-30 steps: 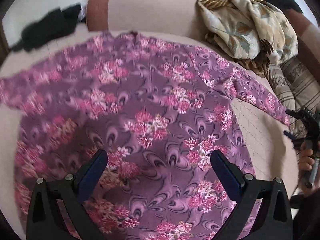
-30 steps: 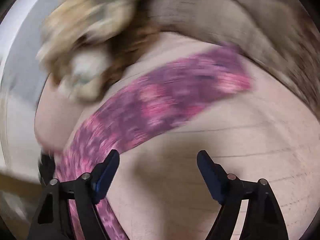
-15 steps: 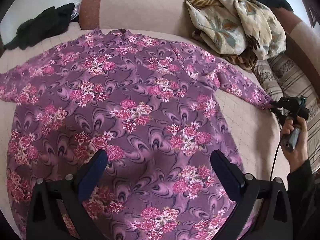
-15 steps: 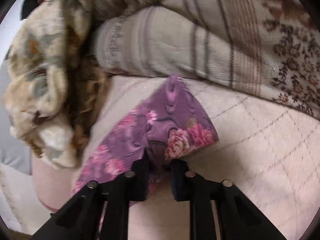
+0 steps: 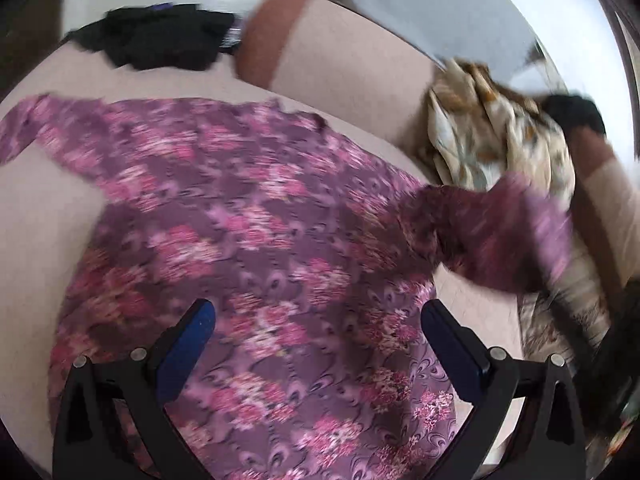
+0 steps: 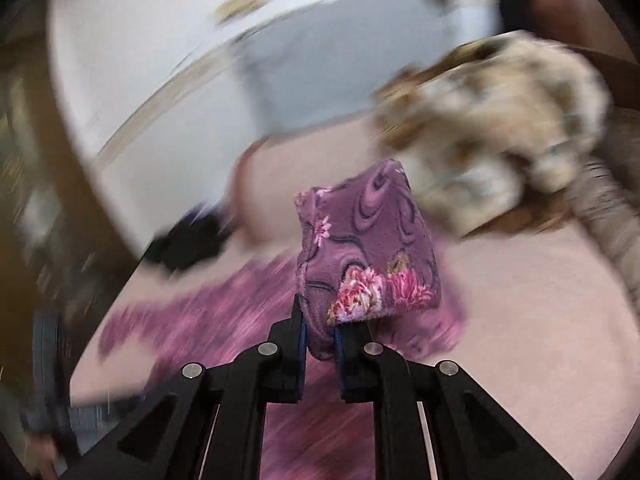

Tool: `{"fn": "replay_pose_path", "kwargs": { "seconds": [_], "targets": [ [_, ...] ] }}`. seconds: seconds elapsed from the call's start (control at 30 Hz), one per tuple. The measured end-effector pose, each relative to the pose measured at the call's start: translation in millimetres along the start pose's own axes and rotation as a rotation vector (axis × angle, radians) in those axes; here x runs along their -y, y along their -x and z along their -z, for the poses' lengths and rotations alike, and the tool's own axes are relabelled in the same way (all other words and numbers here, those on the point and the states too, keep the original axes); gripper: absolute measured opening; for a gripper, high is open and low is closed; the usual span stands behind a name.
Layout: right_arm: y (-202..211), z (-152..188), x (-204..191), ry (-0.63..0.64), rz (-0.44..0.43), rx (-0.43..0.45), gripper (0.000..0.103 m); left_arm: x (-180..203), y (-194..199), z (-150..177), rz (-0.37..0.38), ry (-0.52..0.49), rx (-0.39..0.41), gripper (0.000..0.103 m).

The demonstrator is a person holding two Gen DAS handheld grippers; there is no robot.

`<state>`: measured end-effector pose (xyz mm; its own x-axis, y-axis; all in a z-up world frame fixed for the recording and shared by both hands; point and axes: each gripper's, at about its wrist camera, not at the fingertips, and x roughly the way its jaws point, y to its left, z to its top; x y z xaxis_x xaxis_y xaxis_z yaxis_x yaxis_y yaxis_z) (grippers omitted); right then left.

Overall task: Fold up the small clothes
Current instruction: 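Carry the held sleeve with the right gripper across the dress body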

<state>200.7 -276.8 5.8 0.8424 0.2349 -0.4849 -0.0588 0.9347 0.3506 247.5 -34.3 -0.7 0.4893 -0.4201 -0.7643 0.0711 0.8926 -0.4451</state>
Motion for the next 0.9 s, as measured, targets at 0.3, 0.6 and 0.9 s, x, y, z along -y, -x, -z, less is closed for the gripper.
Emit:
{"fn": "replay_pose_path", "kwargs": {
  "seconds": [0.3,0.6,0.9],
  "targets": [
    [-109,127,-63,0.038,-0.200,-0.475,0.031,-65,-37,-5,0.070,0.169,-0.102,0.102],
    [-101,110,-6,-0.251,-0.459,-0.586,0.066,-50,-62,4,0.103,0.154,-0.166,0.102],
    [-105,117,-41,-0.103,-0.384,-0.439,0.009,-60,-32,-11,0.039,0.152,-0.101,0.102]
  ]
}}
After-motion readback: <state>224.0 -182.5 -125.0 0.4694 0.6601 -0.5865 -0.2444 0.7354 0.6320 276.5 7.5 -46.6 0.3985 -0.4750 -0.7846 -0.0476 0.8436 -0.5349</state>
